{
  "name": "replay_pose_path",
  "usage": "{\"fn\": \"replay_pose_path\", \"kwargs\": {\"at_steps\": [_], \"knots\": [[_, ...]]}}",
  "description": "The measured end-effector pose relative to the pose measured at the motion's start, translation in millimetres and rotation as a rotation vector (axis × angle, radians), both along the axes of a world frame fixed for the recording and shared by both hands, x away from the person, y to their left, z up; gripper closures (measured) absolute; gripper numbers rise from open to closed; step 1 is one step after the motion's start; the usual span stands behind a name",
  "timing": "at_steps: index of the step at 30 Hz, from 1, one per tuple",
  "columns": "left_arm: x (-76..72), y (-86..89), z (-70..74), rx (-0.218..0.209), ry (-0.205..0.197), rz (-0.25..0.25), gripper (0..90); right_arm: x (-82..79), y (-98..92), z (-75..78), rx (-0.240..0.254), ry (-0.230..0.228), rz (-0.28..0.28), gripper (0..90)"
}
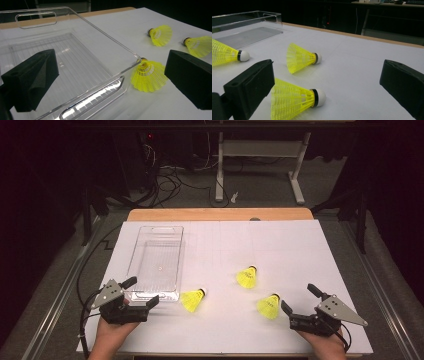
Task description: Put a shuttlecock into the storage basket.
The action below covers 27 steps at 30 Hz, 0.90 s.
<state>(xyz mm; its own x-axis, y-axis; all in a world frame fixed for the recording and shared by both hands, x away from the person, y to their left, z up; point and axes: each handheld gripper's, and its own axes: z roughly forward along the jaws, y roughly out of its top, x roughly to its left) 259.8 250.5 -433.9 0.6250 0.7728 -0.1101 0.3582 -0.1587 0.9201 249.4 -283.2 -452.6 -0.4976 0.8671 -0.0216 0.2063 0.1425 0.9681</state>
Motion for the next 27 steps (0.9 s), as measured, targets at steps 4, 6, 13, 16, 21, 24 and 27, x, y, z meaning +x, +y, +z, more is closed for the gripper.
{"fn": "replay_pose_path", "kwargs": {"at_steps": [4,6,13,16,21,24,27], "knots": [[0.6,-0.4,-0.6,0.0,0.003,0.002,0.4,0.6,-2.3,-1.8,0.015,0.001,-0.006,0.3],[0.5,-0.4,-0.7,0.003,-0.001,0.0,0.4,1.1,-2.6,-2.0,0.02,-0.001,-0.004,0.3],[0.9,-1.6,-1.8,0.009,0.013,-0.013,0.4,1.7,-1.9,-1.8,0.021,-0.005,-0.003,0.3],[1.3,-1.8,-2.0,0.008,0.017,-0.018,0.4,1.9,-2.2,-2.2,0.023,-0.004,-0.008,0.3],[1.5,-1.7,-2.1,0.002,0.017,-0.02,0.4,1.5,-3.1,-2.7,0.029,-0.003,-0.008,0.3],[1.6,-2.3,-2.5,0.005,0.02,-0.026,0.4,2.0,-3.4,-2.8,0.03,-0.003,-0.007,0.3],[1.7,-2.4,-2.4,0.004,0.018,-0.022,0.2,2.1,-2.9,-2.6,0.029,-0.003,-0.01,0.3]]}}
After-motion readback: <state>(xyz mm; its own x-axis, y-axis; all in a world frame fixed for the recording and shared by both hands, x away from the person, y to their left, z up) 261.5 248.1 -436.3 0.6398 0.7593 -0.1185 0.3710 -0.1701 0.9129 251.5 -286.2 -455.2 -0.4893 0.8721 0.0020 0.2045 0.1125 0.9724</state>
